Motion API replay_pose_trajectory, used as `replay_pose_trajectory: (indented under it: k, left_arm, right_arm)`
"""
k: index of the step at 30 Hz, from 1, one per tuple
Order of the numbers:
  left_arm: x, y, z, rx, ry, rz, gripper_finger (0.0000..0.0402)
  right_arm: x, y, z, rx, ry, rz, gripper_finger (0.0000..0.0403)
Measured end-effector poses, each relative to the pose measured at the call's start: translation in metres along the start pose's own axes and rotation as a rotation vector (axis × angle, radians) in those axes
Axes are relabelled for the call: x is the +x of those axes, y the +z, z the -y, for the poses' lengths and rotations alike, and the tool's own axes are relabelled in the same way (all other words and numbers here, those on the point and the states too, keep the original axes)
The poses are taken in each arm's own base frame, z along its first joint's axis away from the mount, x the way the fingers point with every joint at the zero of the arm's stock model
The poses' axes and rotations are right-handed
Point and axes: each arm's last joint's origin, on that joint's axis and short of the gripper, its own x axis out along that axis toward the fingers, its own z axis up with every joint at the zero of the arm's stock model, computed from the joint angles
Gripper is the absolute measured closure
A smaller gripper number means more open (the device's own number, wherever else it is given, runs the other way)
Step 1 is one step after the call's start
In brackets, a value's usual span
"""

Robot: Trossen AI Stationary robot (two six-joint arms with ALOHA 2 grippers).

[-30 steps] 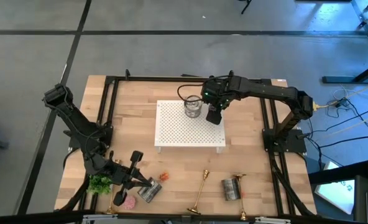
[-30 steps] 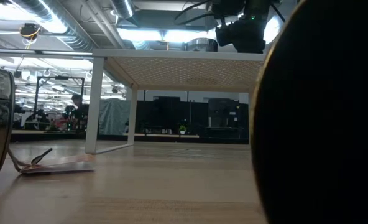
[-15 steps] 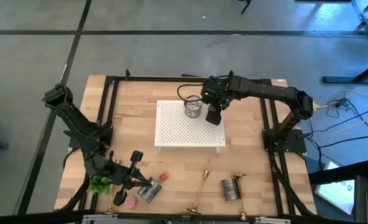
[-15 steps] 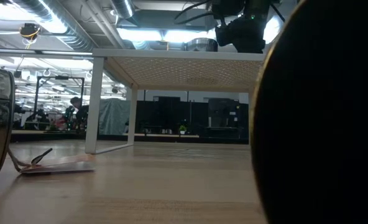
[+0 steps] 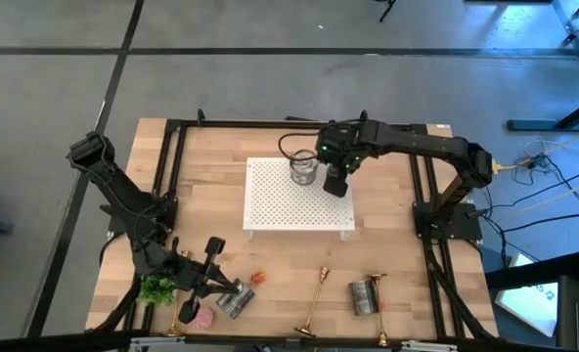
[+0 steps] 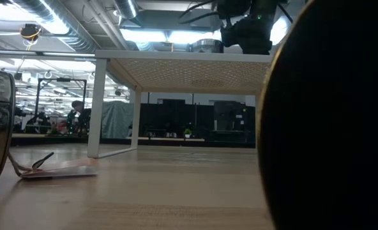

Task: Pick & Place candle stick holders
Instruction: Put the small black scented candle on the shelf, then put the right gold candle holder on the shelf

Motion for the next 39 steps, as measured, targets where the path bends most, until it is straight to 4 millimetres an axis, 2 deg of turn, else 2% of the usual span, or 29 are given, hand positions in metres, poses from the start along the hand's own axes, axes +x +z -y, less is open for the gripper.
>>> replay_pose_trajectory:
  k: [10,24,39]
  left_arm:
    - [0.0,0.0,0.0,0.0,0.0,0.0,0.0396]
    - [0.0,0.0,0.0,0.0,0.0,0.0,0.0396]
    - [0.0,0.0,0.0,0.0,0.0,0.0,0.0396]
  right_arm:
    - [-0.001,0.0,-0.006,-0.023,-0.127,0.021,0.0004]
    - [-0.001,0.001,-0.013,-0.035,-0.057,0.038,0.0004]
    - [-0.001,0.003,-0.014,-0.038,-0.054,0.058,0.0004]
